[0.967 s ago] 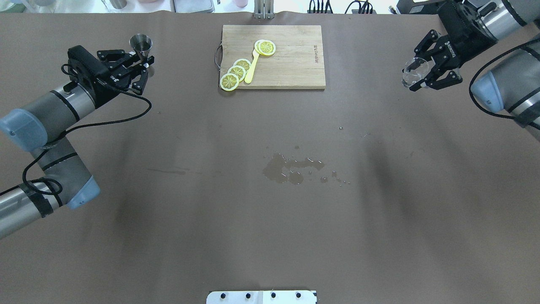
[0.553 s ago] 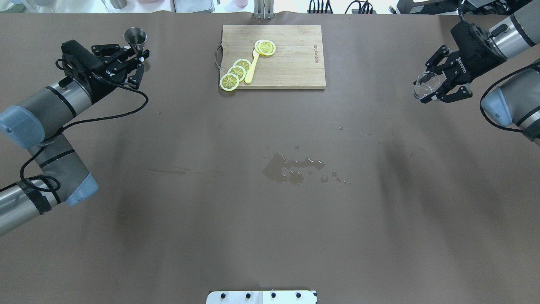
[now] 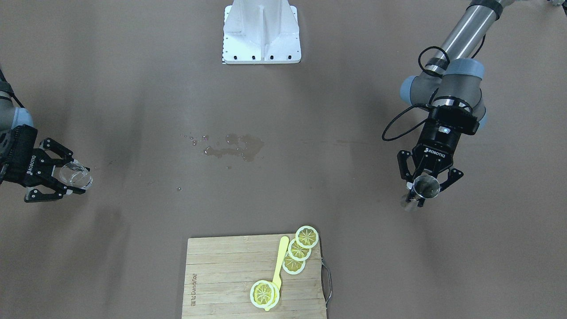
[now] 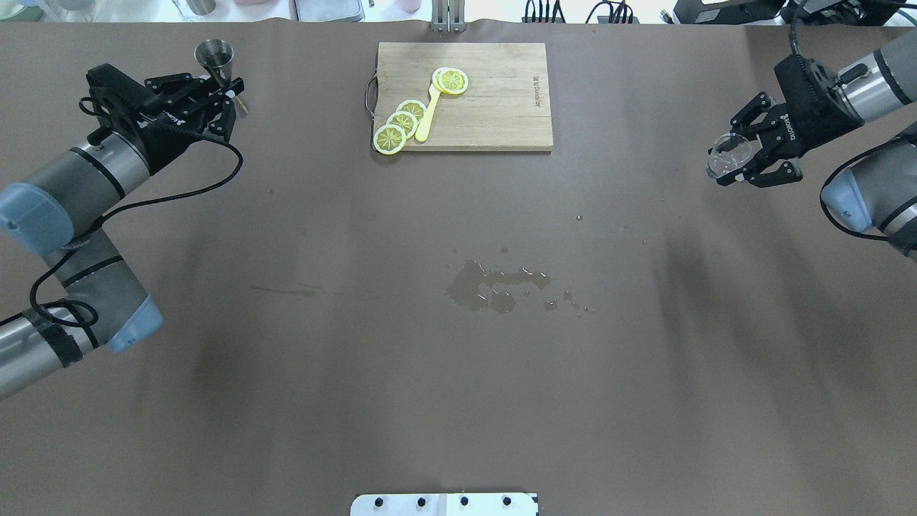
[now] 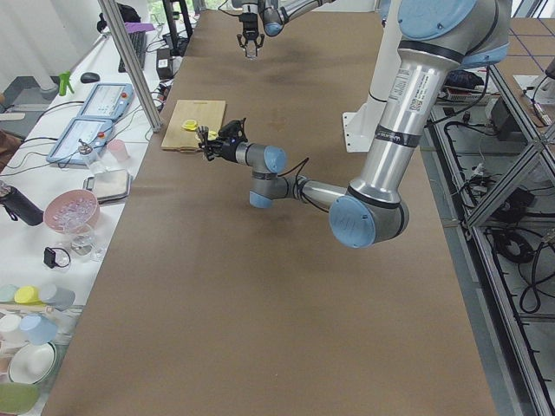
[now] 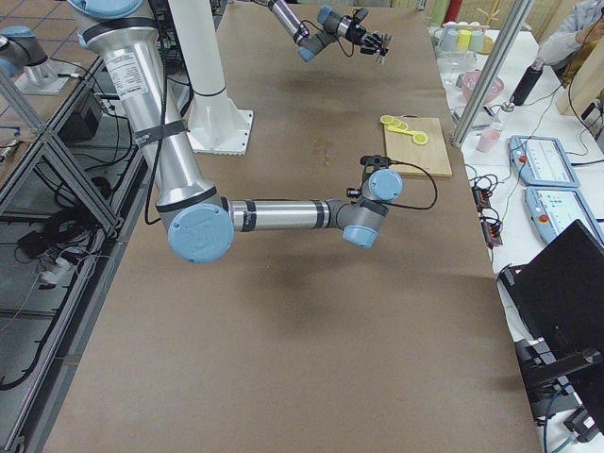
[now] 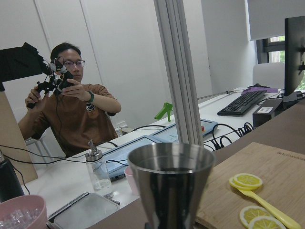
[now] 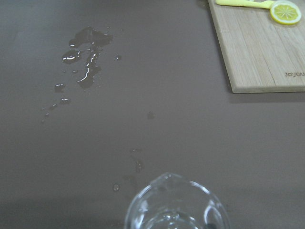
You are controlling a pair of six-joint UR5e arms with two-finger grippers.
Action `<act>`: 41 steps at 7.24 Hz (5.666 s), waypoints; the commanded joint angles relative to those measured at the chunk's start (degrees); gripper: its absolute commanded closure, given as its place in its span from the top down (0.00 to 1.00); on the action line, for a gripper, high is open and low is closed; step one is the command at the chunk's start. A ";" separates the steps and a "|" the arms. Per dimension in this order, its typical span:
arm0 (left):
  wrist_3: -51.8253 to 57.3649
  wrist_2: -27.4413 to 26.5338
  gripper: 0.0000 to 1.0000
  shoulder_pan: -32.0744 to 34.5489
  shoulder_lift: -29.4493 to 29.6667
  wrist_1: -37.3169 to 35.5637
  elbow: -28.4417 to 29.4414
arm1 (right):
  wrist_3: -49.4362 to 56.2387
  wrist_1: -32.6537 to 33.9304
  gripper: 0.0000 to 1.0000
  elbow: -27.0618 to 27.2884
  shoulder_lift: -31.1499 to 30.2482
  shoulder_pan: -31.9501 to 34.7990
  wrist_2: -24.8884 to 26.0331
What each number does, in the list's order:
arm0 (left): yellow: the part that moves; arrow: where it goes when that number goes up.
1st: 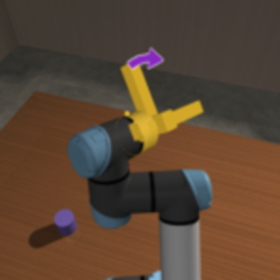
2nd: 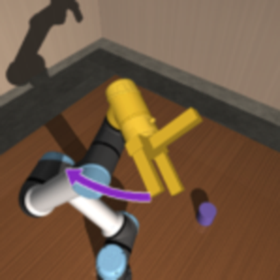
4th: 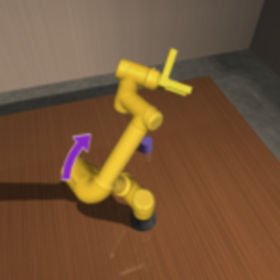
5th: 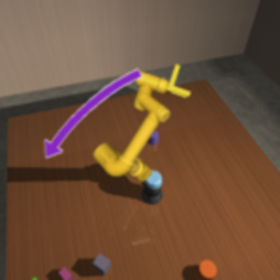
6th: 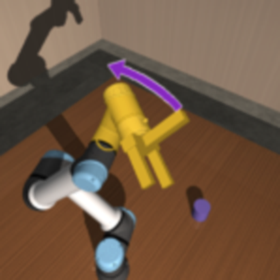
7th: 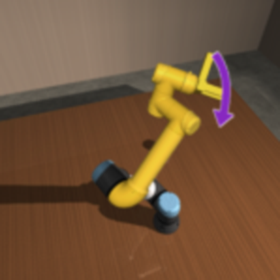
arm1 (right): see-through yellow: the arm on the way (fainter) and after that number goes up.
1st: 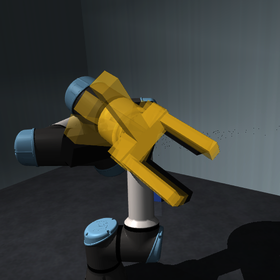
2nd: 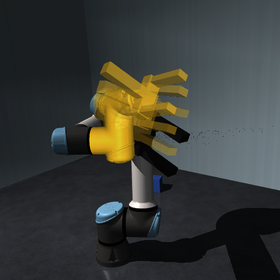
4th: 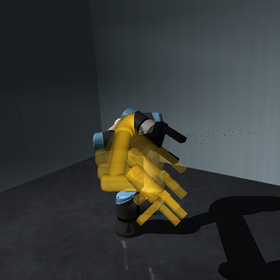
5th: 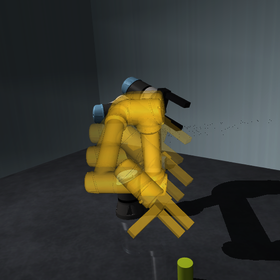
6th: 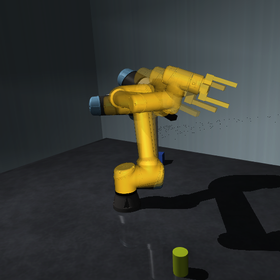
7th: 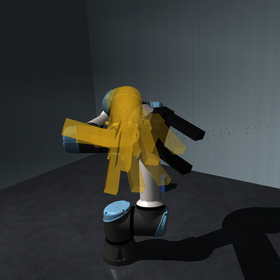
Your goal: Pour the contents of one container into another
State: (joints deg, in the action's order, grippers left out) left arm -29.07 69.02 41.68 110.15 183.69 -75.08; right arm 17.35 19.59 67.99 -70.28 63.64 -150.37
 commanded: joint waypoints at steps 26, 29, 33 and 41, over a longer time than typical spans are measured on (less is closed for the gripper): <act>-14.44 -17.67 0.00 -14.86 0.06 -16.27 -0.07 | -19.99 -27.76 0.99 -9.81 -2.23 -12.84 18.36; -14.44 -20.57 0.00 -16.44 -0.03 -15.21 0.02 | -20.43 -27.67 0.99 -9.55 -1.97 -11.09 17.83; -14.35 -22.78 0.00 -18.03 -0.03 -13.89 0.28 | -20.60 -27.76 0.99 -8.67 -1.97 -11.08 17.83; -13.03 -24.45 0.00 -19.44 -0.47 -12.22 0.19 | -31.65 -28.03 0.99 -7.01 -2.05 -11.17 15.63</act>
State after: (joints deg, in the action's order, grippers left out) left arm -42.10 44.61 22.36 109.69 171.47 -74.88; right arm -11.35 -8.42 60.32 -72.33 52.32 -134.29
